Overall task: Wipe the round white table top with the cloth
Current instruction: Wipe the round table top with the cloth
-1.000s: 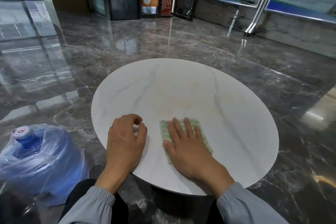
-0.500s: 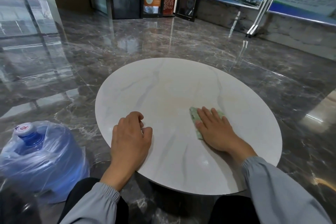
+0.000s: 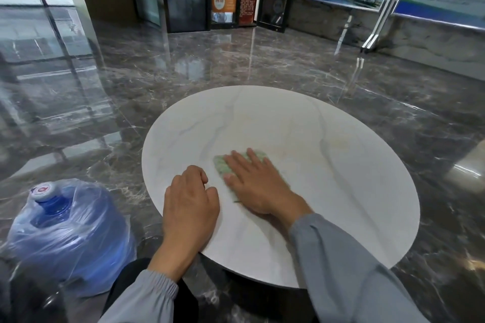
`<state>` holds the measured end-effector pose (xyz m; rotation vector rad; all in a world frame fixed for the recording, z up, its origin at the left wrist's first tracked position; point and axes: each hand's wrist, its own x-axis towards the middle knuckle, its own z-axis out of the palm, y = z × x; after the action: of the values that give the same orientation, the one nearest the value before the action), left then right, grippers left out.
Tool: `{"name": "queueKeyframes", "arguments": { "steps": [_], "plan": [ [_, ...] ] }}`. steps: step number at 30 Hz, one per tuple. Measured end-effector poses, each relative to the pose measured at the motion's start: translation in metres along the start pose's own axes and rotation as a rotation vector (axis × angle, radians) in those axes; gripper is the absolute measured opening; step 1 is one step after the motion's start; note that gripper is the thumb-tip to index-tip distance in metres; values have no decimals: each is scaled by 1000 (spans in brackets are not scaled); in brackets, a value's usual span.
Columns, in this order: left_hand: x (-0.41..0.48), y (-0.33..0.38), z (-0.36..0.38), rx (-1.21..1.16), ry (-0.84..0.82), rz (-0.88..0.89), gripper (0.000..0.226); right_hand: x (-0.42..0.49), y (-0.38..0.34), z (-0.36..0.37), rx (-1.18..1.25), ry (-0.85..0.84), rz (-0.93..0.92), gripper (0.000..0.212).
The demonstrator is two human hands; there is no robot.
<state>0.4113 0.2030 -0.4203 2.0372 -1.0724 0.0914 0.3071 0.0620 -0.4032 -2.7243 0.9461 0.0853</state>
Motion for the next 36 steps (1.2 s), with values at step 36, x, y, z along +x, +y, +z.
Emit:
{"name": "queueKeyframes", "arguments": {
  "steps": [36],
  "plan": [
    [0,-6,4,57,-17,122,11,39,-17,-2,3,-41,-48,59]
  ]
}}
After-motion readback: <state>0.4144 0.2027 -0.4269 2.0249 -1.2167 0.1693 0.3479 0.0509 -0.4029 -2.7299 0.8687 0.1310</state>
